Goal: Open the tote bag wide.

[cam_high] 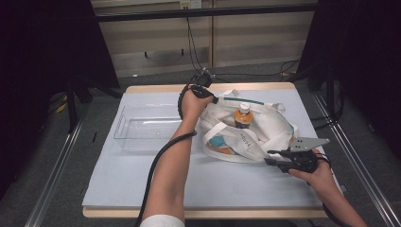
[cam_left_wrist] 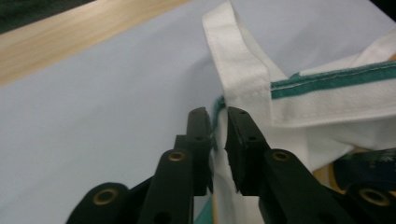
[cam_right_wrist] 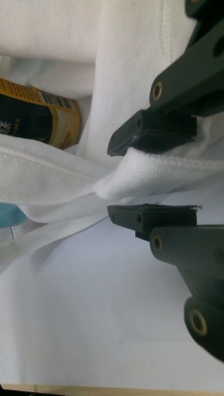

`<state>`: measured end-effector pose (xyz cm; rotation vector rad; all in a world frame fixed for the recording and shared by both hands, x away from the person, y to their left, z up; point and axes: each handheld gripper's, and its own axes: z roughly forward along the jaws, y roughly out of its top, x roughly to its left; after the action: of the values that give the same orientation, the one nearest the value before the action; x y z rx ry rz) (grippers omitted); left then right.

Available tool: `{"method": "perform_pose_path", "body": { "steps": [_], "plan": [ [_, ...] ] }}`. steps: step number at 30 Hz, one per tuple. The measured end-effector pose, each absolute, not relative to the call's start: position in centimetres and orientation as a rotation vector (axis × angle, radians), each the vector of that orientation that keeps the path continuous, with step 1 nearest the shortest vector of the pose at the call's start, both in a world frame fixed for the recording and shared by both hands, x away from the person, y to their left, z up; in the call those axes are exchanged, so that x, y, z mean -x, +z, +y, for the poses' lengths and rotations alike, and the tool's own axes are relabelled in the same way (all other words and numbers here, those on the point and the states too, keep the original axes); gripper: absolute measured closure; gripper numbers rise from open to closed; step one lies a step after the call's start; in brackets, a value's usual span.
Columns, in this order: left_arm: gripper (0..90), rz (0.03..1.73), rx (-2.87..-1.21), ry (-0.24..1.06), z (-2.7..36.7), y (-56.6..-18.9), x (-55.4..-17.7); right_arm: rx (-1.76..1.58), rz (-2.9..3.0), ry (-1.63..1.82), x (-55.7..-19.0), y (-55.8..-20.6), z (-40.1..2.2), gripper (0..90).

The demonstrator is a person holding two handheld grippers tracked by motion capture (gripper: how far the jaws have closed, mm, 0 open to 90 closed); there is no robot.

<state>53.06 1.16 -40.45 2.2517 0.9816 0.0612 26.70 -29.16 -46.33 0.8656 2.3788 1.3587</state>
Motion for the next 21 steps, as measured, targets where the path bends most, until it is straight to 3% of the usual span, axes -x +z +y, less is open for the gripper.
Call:
{"method": "perform_pose_path", "body": {
  "steps": [3,11,13,16,21],
  "plan": [
    [72.6,0.972,-2.251,0.062,1.00,-40.40,-52.81,-0.874,2.369,1.356,-26.79,-46.18,-29.16,60.8],
    [71.6,0.960,-2.271,0.035,0.88,-40.16,-52.75,-0.896,2.359,1.381,-27.15,-45.90,-28.66,55.2],
    [74.6,0.958,-2.289,0.040,0.91,-40.15,-52.81,-0.877,2.366,1.371,-27.21,-45.95,-28.43,57.8],
    [83.7,0.979,-2.295,0.048,1.12,-40.27,-52.94,-0.869,2.390,1.364,-27.22,-46.20,-28.30,68.3],
    [86.5,0.996,-2.287,0.060,0.99,-40.86,-53.13,-0.865,2.401,1.365,-27.08,-46.33,-28.63,75.0]
  ]
}}
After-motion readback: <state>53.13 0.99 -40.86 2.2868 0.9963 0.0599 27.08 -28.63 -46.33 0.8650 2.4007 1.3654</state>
